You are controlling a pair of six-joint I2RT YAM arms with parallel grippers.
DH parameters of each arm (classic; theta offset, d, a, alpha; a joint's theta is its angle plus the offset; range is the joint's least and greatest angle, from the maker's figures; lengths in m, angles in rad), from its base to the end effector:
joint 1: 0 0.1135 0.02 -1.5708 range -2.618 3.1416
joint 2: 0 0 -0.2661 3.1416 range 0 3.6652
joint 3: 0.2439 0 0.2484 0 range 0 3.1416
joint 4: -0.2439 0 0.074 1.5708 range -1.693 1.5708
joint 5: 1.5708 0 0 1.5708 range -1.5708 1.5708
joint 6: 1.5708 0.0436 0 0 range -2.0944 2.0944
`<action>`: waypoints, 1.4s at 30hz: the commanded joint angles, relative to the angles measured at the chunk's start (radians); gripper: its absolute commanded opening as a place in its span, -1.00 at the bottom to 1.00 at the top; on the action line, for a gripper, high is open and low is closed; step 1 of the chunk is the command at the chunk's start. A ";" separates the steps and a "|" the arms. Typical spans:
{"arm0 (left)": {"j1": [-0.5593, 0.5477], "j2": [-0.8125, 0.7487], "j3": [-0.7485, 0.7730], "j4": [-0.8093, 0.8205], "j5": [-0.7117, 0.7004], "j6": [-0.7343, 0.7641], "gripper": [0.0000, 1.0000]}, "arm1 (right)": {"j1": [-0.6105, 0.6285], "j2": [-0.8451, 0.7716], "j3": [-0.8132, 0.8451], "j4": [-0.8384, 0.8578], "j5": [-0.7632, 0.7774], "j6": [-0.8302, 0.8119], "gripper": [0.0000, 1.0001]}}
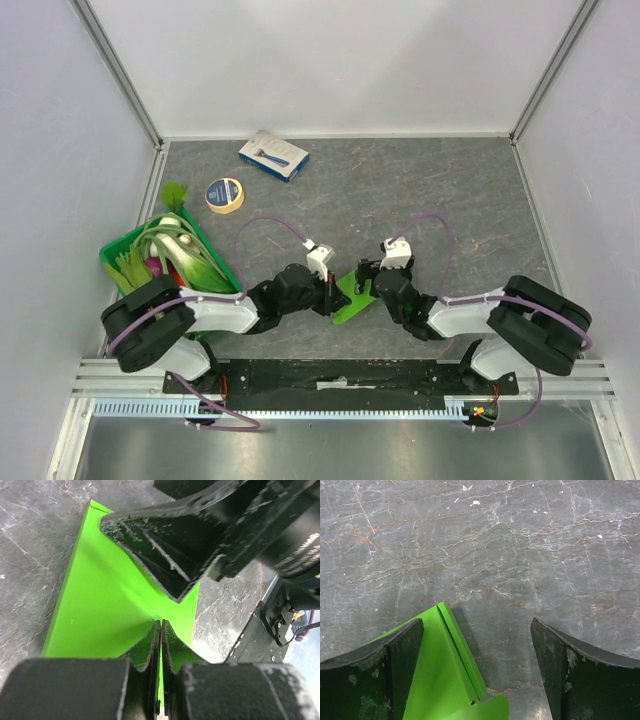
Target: Fold the paper box
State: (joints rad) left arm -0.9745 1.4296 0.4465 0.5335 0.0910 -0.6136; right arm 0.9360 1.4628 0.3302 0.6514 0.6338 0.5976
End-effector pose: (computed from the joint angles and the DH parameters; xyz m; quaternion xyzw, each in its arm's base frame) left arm 0.1494 -0.2272 0.1586 0.1756 0.8280 -0.4058 0.3448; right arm 0.1659 0.1817 0.1347 0.0224 0.8282 0.1497 0.5395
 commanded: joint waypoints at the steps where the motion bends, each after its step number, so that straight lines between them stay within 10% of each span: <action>1: 0.002 0.097 -0.045 0.175 0.013 -0.032 -0.84 | -0.031 -0.096 0.050 -0.172 -0.011 0.044 0.92; 14: 0.014 0.153 -0.080 0.151 0.009 -0.003 -0.83 | -0.253 -0.277 0.066 -0.349 -0.620 -0.070 0.84; 28: 0.026 -0.009 0.053 -0.144 -0.020 0.146 -0.28 | -0.263 -0.142 0.036 -0.302 -0.574 -0.018 0.38; 42: 0.065 -0.244 0.086 -0.357 -0.065 0.135 0.21 | -0.264 -0.283 0.182 -0.601 -0.618 -0.071 0.72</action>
State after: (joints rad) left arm -0.9417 1.1702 0.5426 0.2279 0.0612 -0.4808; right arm 0.6765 1.2045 0.4797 0.1265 0.0628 0.5480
